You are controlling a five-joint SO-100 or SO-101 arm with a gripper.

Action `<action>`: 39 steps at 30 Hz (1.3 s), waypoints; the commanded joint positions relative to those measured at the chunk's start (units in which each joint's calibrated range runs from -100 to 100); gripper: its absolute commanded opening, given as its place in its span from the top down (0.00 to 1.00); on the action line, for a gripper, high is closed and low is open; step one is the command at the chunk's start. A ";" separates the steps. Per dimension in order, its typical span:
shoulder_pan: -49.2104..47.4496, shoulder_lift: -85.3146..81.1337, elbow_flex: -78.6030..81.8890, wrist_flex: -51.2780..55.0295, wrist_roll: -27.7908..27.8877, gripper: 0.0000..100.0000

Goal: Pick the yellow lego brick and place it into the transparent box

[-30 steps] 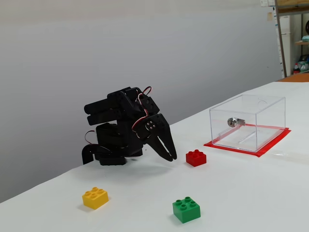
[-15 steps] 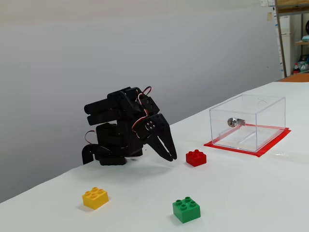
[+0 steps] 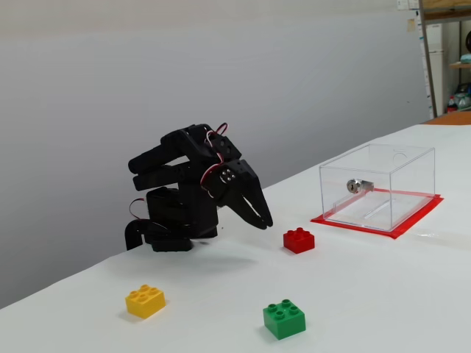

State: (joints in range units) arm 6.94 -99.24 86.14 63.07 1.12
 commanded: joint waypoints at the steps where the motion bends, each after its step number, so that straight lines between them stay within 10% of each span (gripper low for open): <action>1: 0.63 2.21 -5.04 -0.14 -0.18 0.95; 22: 10.32 39.63 -44.19 0.47 -0.24 0.95; 39: 39.97 57.62 -62.82 13.43 -2.74 0.95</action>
State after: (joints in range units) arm 42.95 -45.54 27.45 74.55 -0.20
